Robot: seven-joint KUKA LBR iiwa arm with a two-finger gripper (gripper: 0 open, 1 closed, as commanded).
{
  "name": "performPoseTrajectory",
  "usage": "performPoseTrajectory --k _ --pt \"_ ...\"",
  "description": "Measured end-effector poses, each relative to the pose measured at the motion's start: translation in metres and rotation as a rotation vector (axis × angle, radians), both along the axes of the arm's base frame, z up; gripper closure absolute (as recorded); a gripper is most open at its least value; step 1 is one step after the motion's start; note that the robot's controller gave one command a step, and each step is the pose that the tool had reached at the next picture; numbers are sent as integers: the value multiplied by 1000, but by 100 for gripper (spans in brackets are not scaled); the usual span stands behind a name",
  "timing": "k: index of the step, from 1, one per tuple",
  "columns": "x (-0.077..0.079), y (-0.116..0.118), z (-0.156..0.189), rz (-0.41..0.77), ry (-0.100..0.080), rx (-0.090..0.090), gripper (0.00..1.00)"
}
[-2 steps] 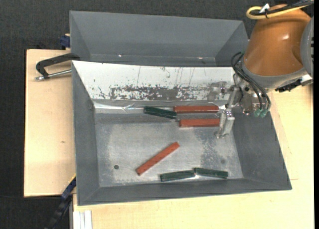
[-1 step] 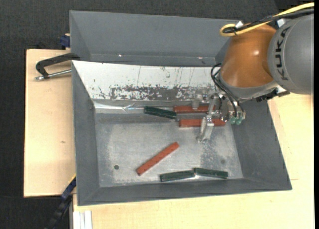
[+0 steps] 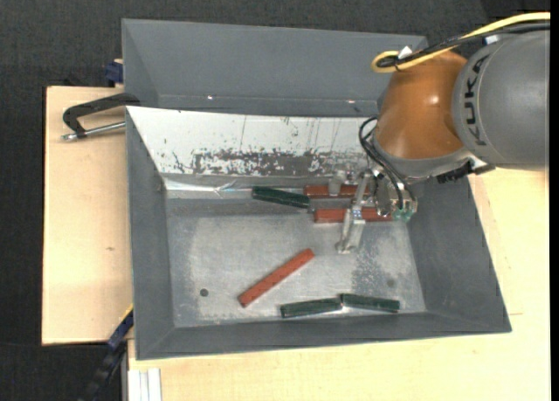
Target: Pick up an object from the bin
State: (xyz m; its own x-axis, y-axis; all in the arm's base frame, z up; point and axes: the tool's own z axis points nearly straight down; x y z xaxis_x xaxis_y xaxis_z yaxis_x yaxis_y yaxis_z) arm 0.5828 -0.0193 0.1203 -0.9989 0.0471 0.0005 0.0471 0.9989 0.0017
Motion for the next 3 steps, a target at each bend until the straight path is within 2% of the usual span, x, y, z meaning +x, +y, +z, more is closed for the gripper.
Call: performPoseTrajectory --k 1,2,3 --pt "17 -5 7 -189 -6 0 0" --pt "19 -4 -48 -203 -5 -1 0" --pt "20 0 -44 -365 -19 -1 100"
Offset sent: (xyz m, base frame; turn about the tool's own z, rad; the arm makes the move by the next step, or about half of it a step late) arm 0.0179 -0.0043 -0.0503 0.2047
